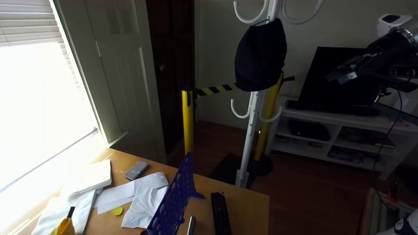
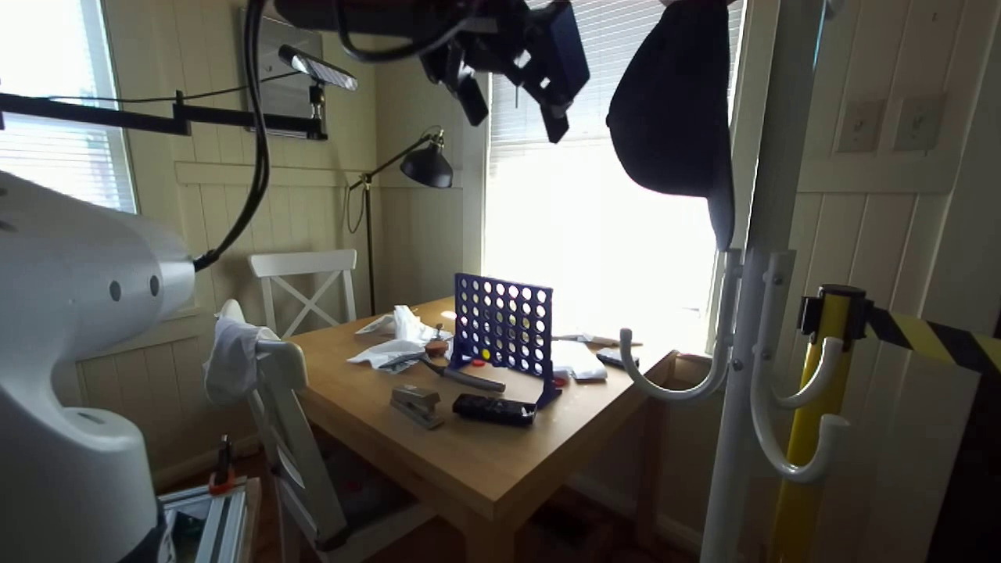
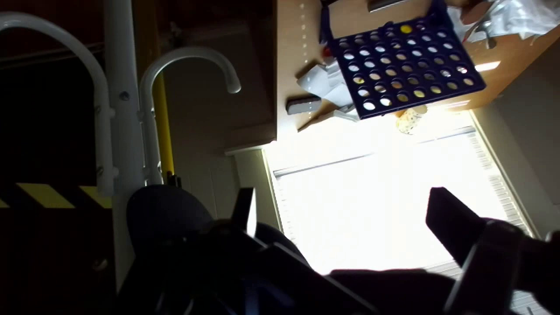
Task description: Hang the cap on the hanger
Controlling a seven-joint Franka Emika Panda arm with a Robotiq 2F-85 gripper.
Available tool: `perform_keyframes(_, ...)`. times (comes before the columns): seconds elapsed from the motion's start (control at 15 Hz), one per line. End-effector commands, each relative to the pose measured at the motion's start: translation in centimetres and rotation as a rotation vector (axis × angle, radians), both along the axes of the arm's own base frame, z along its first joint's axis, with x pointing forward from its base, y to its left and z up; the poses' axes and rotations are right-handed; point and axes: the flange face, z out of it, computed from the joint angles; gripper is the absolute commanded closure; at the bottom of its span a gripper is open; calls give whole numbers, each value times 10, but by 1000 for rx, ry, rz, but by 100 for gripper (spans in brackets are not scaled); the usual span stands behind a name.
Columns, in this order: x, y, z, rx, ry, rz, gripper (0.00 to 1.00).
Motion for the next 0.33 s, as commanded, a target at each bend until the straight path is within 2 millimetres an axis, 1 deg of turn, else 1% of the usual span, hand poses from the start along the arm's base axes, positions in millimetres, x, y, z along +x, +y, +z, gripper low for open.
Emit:
perform_keyframes(0.0,-4,1,6,5,7,10,0)
perform_keyframes(0.13,-9,4,10,4,10,14,0)
perform_keyframes(0.27,-9,5,10,4,12,16,0)
